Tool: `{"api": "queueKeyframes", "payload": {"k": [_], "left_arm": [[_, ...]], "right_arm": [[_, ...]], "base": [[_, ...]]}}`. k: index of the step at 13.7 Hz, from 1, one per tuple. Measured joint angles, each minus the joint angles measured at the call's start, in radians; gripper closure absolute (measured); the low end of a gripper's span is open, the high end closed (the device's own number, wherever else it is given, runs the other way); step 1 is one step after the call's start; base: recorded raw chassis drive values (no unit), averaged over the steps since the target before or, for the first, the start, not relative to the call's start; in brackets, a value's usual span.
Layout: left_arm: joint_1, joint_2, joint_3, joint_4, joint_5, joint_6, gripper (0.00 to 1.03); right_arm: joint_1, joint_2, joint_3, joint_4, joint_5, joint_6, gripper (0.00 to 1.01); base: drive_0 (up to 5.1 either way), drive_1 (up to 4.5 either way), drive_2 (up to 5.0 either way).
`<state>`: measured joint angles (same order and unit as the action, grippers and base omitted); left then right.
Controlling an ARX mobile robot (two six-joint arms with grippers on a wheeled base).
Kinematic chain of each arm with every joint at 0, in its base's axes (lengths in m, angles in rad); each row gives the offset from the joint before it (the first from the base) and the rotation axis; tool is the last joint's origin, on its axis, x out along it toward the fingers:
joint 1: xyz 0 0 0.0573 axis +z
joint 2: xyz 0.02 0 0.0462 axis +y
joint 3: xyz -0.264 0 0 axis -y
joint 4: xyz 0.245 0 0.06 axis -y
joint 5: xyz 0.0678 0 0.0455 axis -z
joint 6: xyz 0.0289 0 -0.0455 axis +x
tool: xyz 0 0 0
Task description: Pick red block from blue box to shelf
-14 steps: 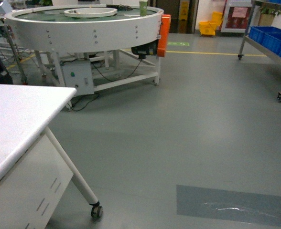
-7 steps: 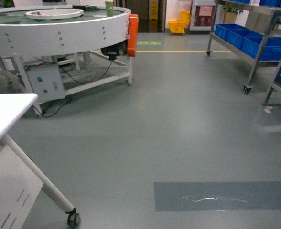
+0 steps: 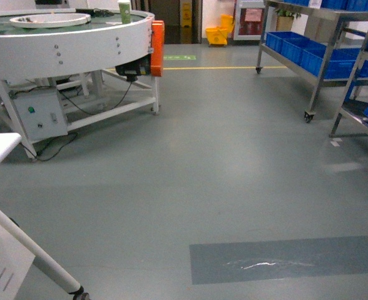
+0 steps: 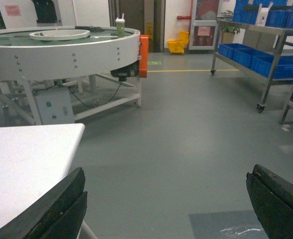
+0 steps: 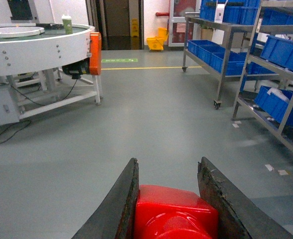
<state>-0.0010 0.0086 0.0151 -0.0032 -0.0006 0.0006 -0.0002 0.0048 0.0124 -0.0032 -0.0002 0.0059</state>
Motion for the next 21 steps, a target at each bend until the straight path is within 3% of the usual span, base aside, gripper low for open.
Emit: {"api": "queueKeyframes", "payload": {"k": [21], "left_arm": [[0.000, 0.000, 0.000, -0.002, 0.000, 0.000, 0.05]], "right_arm": [[0.000, 0.000, 0.000, -0.003, 0.000, 0.000, 0.72]], "base": [[0.0, 4.15, -4.2]]}}
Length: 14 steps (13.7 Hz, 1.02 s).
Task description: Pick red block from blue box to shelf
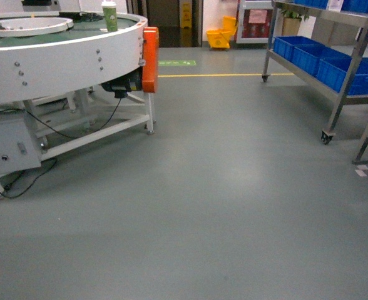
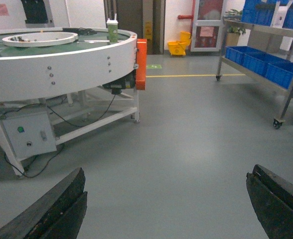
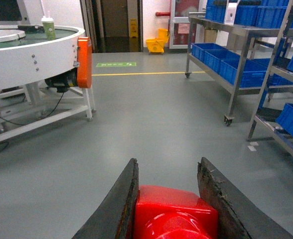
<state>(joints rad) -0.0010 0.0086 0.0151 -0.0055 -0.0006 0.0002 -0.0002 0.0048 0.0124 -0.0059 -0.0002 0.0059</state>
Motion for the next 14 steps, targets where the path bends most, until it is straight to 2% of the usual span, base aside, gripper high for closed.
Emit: {"api": "queueKeyframes", "payload": {"k": [14], "left_arm": [[0.000, 0.000, 0.000, 0.002, 0.000, 0.000, 0.05]], "right_arm": [[0.000, 0.000, 0.000, 0.001, 0.000, 0.000, 0.72]], "base": [[0.0, 4.32, -4.3]]}}
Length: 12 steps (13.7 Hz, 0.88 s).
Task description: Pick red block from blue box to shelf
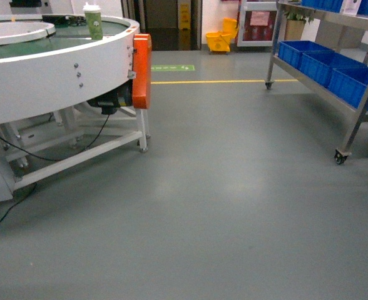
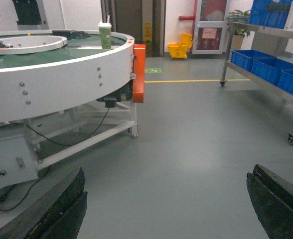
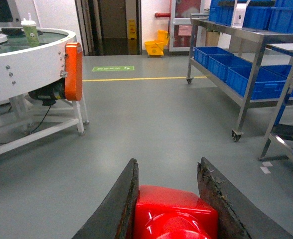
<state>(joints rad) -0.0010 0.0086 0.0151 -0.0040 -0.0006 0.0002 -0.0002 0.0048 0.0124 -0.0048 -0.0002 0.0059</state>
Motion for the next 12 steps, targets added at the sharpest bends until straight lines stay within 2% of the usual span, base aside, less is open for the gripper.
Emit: {"api": "queueKeyframes", "payload": {"k": [12], "left_arm": [[0.000, 0.000, 0.000, 0.000, 0.000, 0.000, 0.05]], "right_arm": [[0.000, 0.000, 0.000, -0.002, 0.000, 0.000, 0.72]], "base": [[0.0, 4.35, -4.3]]}}
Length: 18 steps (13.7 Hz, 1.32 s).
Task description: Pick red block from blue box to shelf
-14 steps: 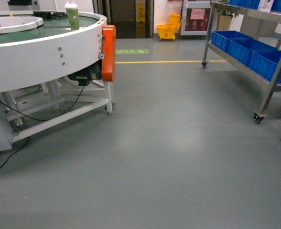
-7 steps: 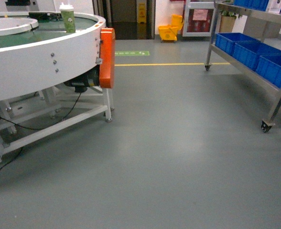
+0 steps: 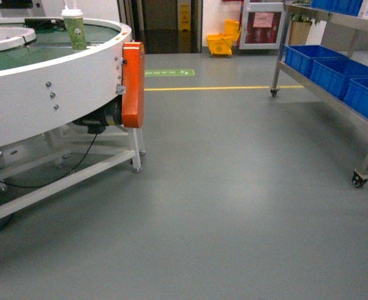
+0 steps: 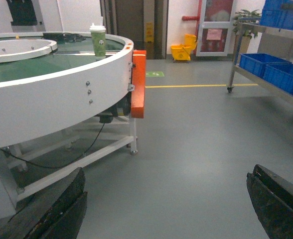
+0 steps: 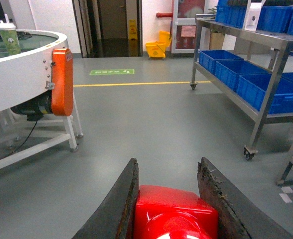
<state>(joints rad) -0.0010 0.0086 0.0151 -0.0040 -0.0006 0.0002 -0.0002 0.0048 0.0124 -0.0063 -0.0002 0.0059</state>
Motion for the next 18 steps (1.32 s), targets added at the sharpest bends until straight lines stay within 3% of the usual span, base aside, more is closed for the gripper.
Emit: {"api": "queueKeyframes", "payload": {"k": [9, 18], "left_arm": [[0.001, 0.000, 0.000, 0.000, 0.000, 0.000, 0.05], [0.001, 0.000, 0.000, 0.000, 0.000, 0.000, 0.05]], "right_arm": [[0.000, 0.000, 0.000, 0.000, 0.000, 0.000, 0.72], [0.000, 0.000, 0.000, 0.002, 0.000, 0.000, 0.72]], "base": [[0.0, 4.34, -4.3], [-1.6, -1.57, -1.6]]}}
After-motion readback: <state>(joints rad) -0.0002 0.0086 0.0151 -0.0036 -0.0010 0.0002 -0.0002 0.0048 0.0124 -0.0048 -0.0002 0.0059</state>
